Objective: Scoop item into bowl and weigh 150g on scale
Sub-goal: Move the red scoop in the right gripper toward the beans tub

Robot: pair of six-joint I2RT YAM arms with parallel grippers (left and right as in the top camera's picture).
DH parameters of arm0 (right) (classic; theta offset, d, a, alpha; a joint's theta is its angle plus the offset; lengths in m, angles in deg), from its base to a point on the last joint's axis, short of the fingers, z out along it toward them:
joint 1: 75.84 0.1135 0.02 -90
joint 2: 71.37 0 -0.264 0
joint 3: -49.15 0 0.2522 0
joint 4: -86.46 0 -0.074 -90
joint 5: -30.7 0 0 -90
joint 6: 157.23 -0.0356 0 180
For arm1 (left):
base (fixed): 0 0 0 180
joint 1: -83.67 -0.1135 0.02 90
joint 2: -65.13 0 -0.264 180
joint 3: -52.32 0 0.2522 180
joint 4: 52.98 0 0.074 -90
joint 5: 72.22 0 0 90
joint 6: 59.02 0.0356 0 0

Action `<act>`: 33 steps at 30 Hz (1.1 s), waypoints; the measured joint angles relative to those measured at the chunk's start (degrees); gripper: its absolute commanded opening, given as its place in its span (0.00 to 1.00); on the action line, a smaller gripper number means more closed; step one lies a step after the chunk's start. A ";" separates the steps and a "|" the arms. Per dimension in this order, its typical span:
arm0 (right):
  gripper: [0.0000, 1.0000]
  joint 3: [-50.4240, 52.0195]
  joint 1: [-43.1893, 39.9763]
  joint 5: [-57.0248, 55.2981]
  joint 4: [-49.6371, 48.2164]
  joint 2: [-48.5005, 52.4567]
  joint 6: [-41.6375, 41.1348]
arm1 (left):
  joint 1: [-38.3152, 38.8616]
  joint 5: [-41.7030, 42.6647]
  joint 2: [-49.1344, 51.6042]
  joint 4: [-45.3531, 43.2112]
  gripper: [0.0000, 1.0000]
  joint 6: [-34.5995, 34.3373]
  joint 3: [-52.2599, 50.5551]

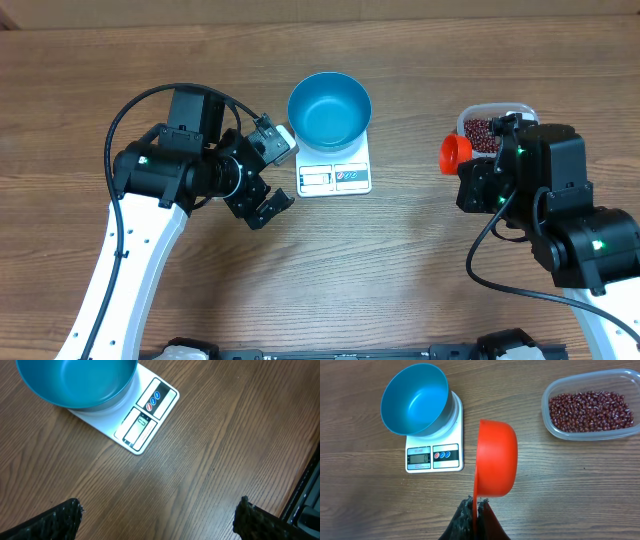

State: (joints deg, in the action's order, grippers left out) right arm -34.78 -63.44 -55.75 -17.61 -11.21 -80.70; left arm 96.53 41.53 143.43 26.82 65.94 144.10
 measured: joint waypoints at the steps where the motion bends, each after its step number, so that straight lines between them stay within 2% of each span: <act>1: 0.04 0.00 0.00 0.00 0.04 0.00 0.00 | 0.00 -0.15 0.00 0.00 1.00 0.00 0.00; 33: 0.04 0.00 0.00 0.00 0.02 0.00 0.02 | -0.59 -2.01 -0.15 1.07 1.00 -0.72 0.00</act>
State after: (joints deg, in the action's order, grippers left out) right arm -34.78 -63.44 -55.75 -17.58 -11.21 -80.68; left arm 95.94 39.52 143.28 27.89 65.22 144.10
